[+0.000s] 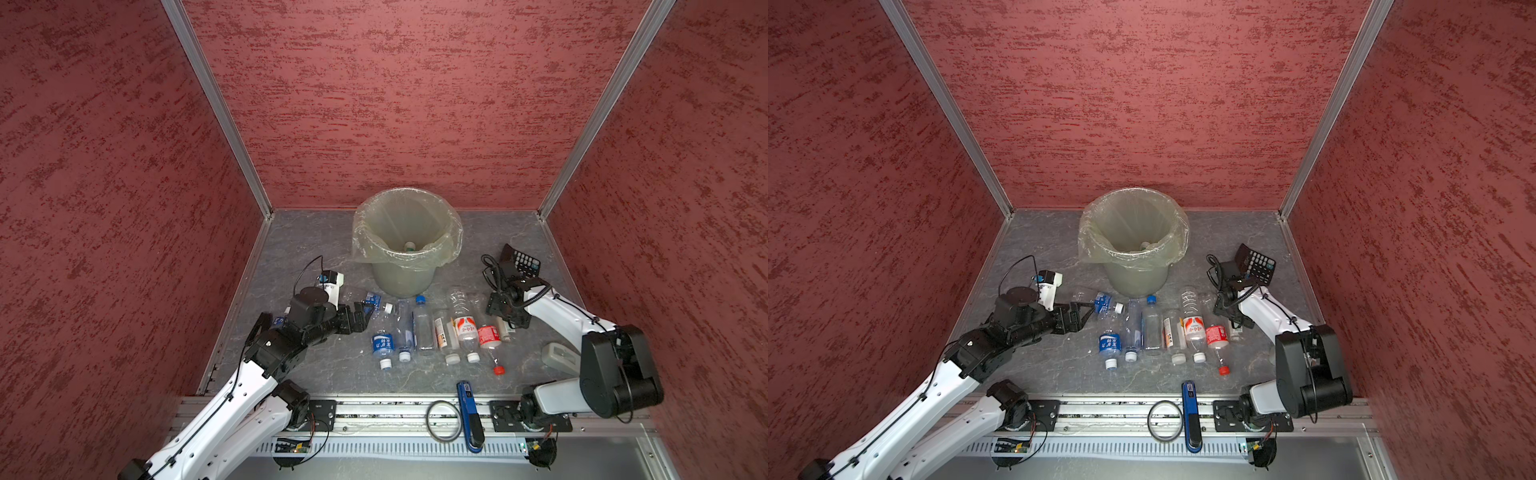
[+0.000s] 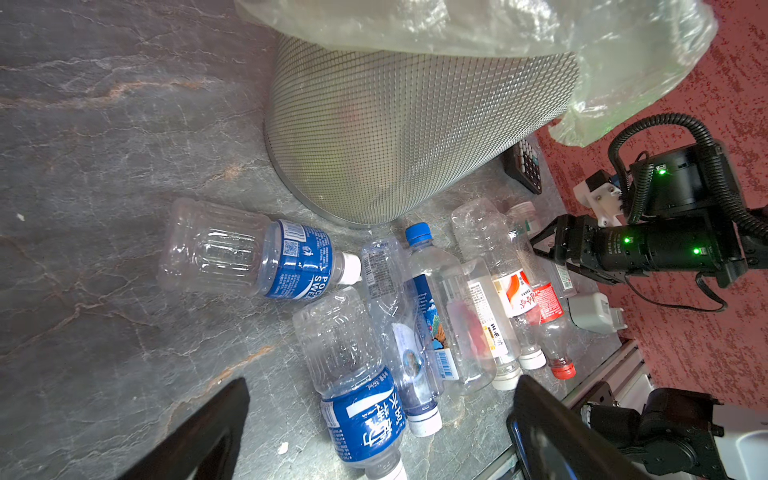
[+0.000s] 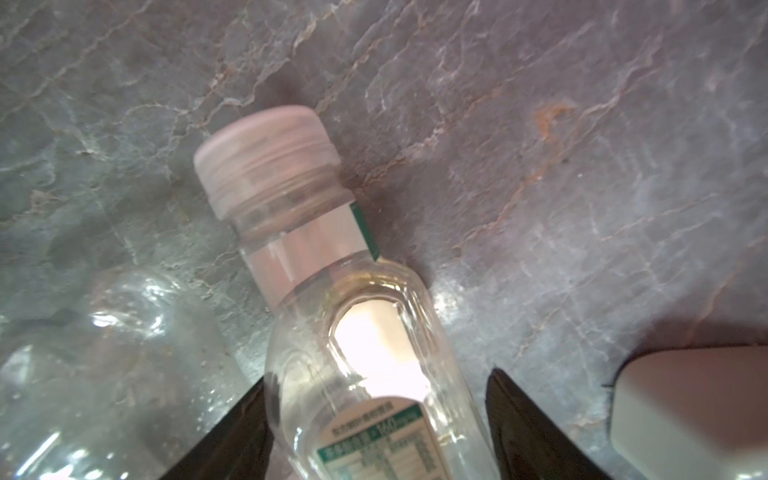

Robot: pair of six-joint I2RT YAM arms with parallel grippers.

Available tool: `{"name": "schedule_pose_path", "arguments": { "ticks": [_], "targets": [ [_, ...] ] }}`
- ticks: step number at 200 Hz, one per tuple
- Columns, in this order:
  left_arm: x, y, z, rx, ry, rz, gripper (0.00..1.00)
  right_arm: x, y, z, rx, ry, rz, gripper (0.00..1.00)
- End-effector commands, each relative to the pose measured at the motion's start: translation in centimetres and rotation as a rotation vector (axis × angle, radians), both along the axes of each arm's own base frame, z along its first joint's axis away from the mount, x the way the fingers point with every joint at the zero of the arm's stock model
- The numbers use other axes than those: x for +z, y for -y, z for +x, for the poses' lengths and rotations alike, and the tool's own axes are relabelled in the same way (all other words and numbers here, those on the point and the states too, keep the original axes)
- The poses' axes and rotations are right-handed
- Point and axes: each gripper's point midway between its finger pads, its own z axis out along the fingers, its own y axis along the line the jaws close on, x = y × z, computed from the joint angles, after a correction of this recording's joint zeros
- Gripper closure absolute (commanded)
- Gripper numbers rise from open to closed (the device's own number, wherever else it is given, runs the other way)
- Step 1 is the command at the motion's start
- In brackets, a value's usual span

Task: Throw the plastic bottles in the bin
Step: Pick up the plastic bottle from the middle-right of the table.

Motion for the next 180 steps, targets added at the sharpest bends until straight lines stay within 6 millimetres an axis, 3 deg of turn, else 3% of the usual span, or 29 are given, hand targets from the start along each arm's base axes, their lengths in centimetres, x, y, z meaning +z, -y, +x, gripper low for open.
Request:
{"name": "schedule_pose_path", "arguments": {
  "ticks": [1,61,107,139,180],
  "targets": [
    [0.3,0.0,0.1,0.0,0.01,-0.014,0.01,0.1,-0.5,0.1,0.003,0.023,0.036,0.25],
    [0.1,0.7,0.6,-0.006,-0.011,-0.023,0.0,-0.8,-0.1,0.3,0.003,0.015,0.011,0.25],
    [-0.3,0.9,0.9,-0.006,-0.04,-0.013,0.01,-0.2,0.6,1.0,0.008,0.041,-0.041,0.43],
    [-0.6,0.7,0.8,0.008,-0.051,-0.014,0.0,2.4,1.5,1.7,-0.008,0.118,-0.082,0.44],
    [-1.2,0.1,0.6,0.031,-0.073,0.015,0.0,7.6,2.3,2.5,-0.021,0.238,-0.128,0.46]
  ]
}}
